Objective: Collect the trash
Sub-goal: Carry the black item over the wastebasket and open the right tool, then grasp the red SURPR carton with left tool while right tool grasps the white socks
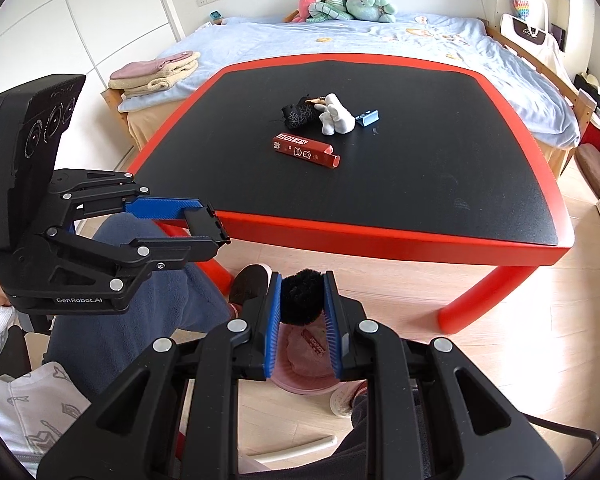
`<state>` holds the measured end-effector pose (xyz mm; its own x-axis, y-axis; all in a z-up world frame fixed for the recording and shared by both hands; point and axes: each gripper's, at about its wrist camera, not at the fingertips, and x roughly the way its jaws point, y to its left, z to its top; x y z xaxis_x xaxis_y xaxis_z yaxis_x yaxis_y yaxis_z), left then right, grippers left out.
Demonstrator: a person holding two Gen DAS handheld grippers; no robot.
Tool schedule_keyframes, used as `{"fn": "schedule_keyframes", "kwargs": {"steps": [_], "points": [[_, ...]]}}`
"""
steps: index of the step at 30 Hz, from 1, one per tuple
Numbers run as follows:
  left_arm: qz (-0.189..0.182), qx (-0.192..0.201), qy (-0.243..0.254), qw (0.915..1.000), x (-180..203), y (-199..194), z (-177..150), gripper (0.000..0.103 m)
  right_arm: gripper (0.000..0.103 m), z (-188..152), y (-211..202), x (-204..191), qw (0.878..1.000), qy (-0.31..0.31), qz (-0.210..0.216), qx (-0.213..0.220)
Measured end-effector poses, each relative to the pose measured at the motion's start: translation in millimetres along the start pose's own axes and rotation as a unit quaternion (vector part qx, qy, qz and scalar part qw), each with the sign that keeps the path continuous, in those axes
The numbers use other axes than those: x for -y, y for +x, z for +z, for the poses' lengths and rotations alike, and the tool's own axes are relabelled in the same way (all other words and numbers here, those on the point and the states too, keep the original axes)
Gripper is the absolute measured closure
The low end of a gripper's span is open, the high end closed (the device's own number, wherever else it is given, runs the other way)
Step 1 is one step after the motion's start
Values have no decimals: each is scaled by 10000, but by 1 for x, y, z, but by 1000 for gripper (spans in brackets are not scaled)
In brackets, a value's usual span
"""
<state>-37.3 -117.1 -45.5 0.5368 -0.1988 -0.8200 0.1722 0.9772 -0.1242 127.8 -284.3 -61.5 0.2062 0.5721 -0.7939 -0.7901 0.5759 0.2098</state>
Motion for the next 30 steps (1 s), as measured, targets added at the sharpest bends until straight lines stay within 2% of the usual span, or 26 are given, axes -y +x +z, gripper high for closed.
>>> {"fn": "schedule_keyframes", "kwargs": {"steps": [12, 15, 16, 17, 18, 19, 21, 30], "points": [[-84, -51, 4, 10000, 4, 0, -6, 63, 83, -8, 1, -1, 10000, 21, 64, -50], [-142, -28, -2, 9999, 4, 0, -6, 62, 78, -9, 2, 0, 9999, 20, 79, -83], [-149, -46, 12, 9999, 4, 0, -6, 55, 64, -9, 3, 1, 9999, 27, 73, -114], [-114, -31, 17, 9999, 4, 0, -6, 39, 53, -9, 4, 1, 9999, 27, 51, -135], [-108, 15, 12, 9999, 4, -1, -6, 31, 34, -10, 4, 2, 9999, 33, 20, -123], [-115, 63, -4, 9999, 3, -2, -6, 22, 25, -10, 4, 3, 9999, 55, 17, -102], [-9, 74, -51, 10000, 0, -2, -5, 17, 15, -10, 5, 6, 9999, 110, -14, -100], [203, 104, -189, 9996, -13, -6, -5, 9, 10, -10, 6, 12, 9996, 243, -85, -67]]}}
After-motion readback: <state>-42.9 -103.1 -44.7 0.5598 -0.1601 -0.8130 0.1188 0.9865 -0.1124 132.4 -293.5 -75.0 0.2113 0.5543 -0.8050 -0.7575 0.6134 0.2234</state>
